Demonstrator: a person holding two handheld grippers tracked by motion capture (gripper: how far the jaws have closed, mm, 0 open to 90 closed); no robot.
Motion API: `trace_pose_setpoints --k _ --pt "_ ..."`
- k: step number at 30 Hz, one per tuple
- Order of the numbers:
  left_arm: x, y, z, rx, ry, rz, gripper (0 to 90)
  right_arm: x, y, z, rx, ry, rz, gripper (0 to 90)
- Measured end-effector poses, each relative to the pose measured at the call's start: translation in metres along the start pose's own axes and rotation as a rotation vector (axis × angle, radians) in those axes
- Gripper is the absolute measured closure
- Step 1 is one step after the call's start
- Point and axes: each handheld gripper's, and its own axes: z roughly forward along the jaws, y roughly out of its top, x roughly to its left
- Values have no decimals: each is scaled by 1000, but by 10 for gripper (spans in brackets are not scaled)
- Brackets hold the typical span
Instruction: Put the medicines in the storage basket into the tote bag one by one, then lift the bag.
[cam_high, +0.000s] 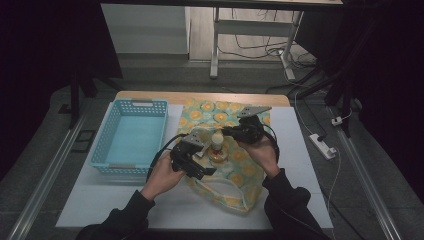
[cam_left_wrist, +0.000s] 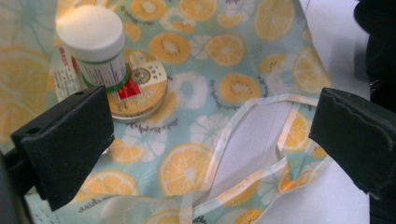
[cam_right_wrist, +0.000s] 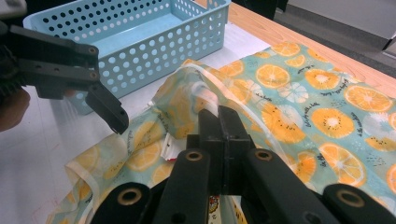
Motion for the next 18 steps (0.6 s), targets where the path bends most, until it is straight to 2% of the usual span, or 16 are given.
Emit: trace_pose_setpoints --k 6,10,15,18 --pt "0 -6 14 51 -14 -13 0 0 0 0 1 1 0 900" --pt "0 -10 25 62 -15 -16 0 0 0 -1 -2 0 0 900" --pt "2 -17 38 89 -3 10 0 0 0 0 0 1 -6 900" --pt "2 -22 46 104 19 30 0 1 0 0 2 0 -4 900"
